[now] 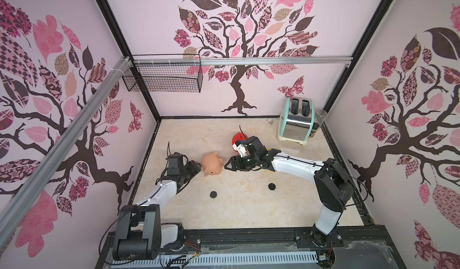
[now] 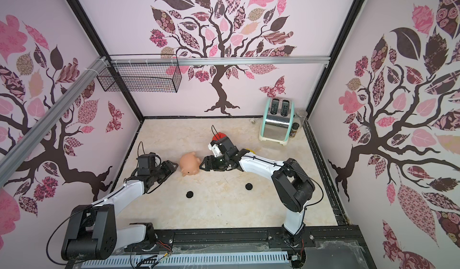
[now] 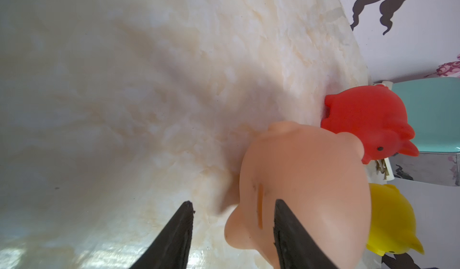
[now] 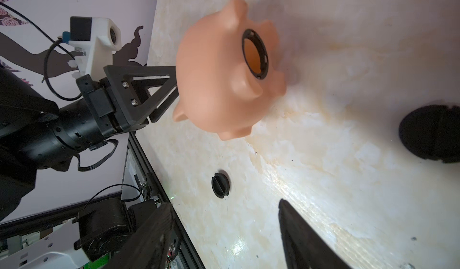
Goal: Close piggy banks
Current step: Turn over the piggy bank at the center of the board.
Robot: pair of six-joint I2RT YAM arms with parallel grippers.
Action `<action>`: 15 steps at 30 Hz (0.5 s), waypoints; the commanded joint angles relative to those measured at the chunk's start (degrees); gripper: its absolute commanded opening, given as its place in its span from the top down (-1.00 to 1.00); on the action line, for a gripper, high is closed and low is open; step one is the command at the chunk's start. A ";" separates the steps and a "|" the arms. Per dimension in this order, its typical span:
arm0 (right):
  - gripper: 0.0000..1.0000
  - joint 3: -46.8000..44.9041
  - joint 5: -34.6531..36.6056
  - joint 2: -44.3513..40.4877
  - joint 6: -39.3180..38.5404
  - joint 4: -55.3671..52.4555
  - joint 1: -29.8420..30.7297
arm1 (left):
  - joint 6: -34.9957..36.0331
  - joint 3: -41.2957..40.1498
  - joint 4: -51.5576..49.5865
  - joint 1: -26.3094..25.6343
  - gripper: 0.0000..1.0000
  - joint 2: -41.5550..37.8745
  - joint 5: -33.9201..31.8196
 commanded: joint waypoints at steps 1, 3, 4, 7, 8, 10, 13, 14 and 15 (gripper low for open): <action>-0.40 2.25 0.55 0.61 -0.83 -0.49 0.28 | 0.45 2.99 -6.80 2.38 -0.18 -3.04 -2.92; -0.40 2.83 0.65 1.04 -1.07 -0.78 0.28 | 0.66 3.53 -8.45 3.13 -0.19 -4.79 -3.57; -0.41 3.26 0.48 1.30 -1.33 -0.83 0.28 | 0.72 3.70 -8.72 3.13 -0.19 -5.46 -3.47; -0.43 5.15 0.79 2.10 -2.54 -1.16 0.14 | 0.50 4.18 -9.75 3.18 -0.19 -6.35 0.37; -0.44 5.81 1.12 2.39 -3.11 -1.11 0.10 | 0.46 4.40 -10.83 3.13 -0.19 -6.58 2.12; -0.47 7.18 1.48 3.23 -3.90 -0.81 0.03 | 0.21 3.97 -11.67 3.14 -0.20 -7.35 4.75; -0.48 9.83 1.71 5.30 -4.75 -1.70 -0.06 | 0.48 2.84 -14.51 3.13 -0.23 -9.90 5.19; -0.48 10.55 1.54 6.02 -4.73 -1.78 -0.07 | 0.78 2.61 -15.87 3.13 -0.24 -11.21 4.20; -0.49 11.08 1.30 6.66 -4.62 -1.88 -0.07 | 0.81 2.21 -16.37 3.13 -0.25 -12.27 3.59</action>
